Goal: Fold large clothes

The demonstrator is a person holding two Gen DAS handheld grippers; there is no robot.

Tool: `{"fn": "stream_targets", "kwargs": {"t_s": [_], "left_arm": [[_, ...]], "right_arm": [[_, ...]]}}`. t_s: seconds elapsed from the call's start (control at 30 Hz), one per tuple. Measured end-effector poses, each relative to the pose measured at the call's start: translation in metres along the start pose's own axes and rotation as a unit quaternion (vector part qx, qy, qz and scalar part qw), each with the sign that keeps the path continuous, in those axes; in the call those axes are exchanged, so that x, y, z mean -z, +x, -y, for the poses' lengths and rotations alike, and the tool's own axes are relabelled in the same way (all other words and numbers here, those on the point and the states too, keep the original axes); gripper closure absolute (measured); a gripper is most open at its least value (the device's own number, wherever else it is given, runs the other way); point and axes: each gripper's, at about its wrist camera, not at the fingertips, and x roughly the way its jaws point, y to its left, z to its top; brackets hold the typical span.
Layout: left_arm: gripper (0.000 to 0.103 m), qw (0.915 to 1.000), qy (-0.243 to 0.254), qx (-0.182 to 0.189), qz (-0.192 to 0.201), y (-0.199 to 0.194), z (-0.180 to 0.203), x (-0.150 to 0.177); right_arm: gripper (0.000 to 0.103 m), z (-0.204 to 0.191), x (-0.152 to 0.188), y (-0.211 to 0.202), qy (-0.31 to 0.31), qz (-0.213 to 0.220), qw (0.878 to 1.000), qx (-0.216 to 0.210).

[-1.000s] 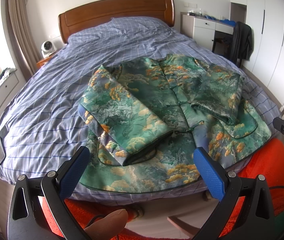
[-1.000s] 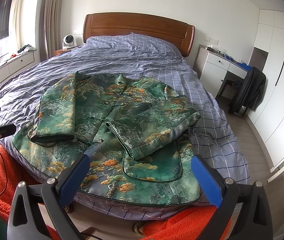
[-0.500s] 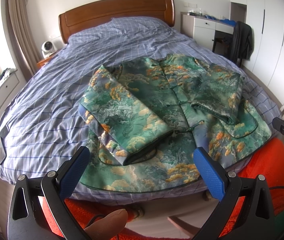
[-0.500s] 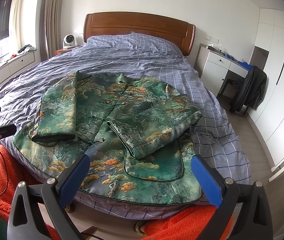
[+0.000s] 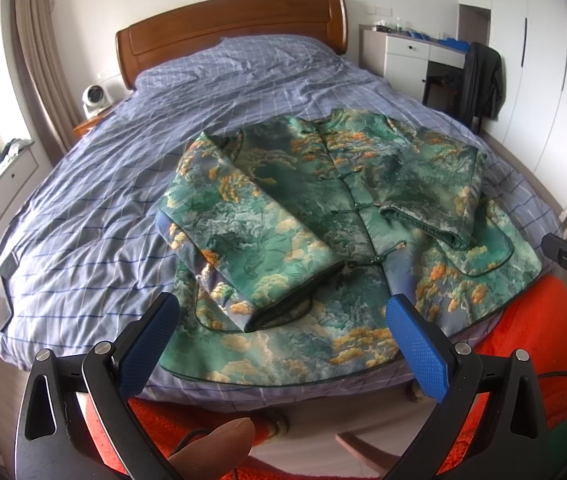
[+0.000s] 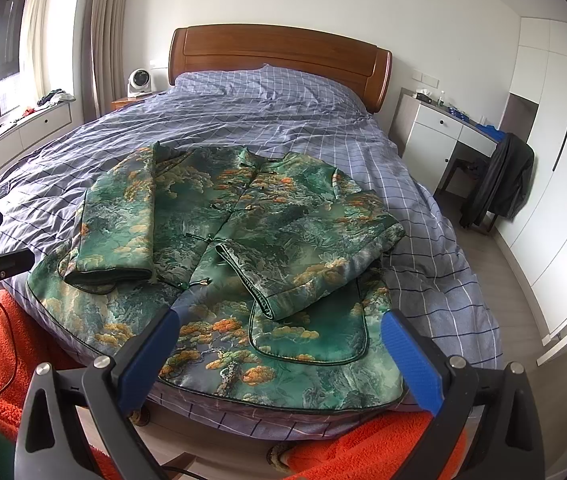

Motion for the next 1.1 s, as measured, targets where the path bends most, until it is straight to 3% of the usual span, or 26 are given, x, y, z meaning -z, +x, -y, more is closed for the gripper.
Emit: {"fn": "stream_targets", "kwargs": {"t_s": [1.1], "left_arm": [[0.0, 1.0, 0.002, -0.002, -0.003, 0.0009, -0.0007, 0.0012]], "right_arm": [[0.0, -0.001, 0.0026, 0.0023, 0.0, -0.007, 1.0, -0.004]]}}
